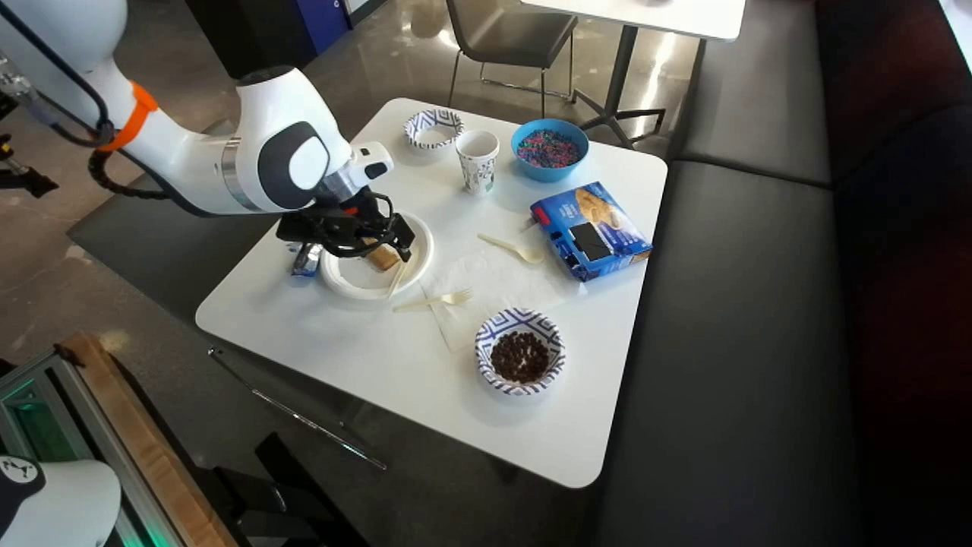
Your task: Put one white knife on the white plate.
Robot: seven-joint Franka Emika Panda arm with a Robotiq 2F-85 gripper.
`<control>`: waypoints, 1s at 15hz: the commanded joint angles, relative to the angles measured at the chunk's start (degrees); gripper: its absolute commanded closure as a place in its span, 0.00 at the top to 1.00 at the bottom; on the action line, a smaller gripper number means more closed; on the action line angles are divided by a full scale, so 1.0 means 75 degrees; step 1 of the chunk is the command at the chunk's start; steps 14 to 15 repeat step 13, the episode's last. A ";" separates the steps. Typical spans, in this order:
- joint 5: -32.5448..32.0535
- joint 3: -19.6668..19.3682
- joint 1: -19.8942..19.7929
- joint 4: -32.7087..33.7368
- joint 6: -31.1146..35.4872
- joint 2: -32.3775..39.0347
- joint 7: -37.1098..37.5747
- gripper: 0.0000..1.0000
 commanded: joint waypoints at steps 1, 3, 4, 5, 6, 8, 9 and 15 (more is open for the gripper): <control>0.0636 0.1422 -0.1975 -0.1438 0.0980 -0.1308 -0.1909 1.00; 0.1454 0.2690 -0.3173 -0.2082 0.1210 -0.1747 -0.3057 1.00; 0.2351 0.3253 -0.3585 -0.2332 0.1224 -0.1811 -0.3642 1.00; 0.1503 0.2311 -0.2813 -0.1561 0.1012 -0.1329 -0.2809 1.00; 0.1903 0.2779 -0.3223 -0.1830 0.1022 -0.1501 -0.3228 1.00; 0.2147 0.3076 -0.3431 -0.2094 0.1032 -0.1679 -0.3436 1.00; 0.2173 0.3100 -0.3433 -0.2133 0.1034 -0.1709 -0.3438 1.00; 0.2187 0.3110 -0.3441 -0.2139 0.1035 -0.1711 -0.3445 1.00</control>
